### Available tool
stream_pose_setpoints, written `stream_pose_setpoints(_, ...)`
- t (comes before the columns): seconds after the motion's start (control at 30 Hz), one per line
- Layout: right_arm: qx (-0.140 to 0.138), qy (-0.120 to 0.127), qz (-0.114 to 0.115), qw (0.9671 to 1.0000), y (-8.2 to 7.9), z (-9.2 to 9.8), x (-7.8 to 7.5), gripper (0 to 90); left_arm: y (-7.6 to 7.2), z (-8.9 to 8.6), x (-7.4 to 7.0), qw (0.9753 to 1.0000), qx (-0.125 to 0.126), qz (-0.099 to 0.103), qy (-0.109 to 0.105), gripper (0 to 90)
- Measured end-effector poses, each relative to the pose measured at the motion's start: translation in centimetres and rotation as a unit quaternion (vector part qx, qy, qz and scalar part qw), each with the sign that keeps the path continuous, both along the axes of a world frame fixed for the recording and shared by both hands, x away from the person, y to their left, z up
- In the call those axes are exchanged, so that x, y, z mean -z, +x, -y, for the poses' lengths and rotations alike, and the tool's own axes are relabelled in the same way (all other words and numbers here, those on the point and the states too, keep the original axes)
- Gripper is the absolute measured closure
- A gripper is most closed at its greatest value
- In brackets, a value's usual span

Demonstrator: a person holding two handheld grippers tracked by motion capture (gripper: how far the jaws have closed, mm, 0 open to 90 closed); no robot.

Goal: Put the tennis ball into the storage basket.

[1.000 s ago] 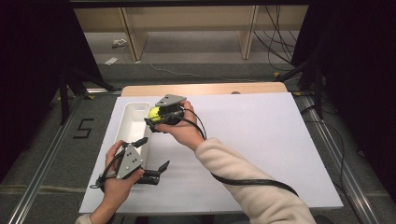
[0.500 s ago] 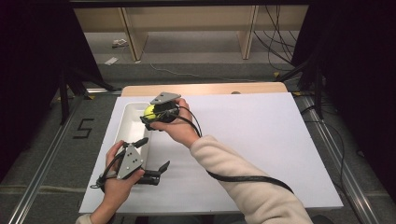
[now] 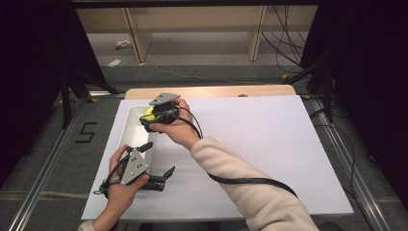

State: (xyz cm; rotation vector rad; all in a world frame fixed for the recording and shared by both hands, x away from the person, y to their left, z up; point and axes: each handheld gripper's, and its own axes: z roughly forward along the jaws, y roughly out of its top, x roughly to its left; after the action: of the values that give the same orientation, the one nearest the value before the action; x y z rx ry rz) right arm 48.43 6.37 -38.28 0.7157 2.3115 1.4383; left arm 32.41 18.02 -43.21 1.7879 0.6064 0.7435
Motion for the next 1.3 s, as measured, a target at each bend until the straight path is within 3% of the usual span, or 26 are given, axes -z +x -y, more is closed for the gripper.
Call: stream_pose_setpoints(1.3,-0.020,-0.015,-0.013,0.9996,0.8,-3.3,0.2,26.4,0.0,0.0,0.0,1.0000,0.003,0.000,0.002,0.0)
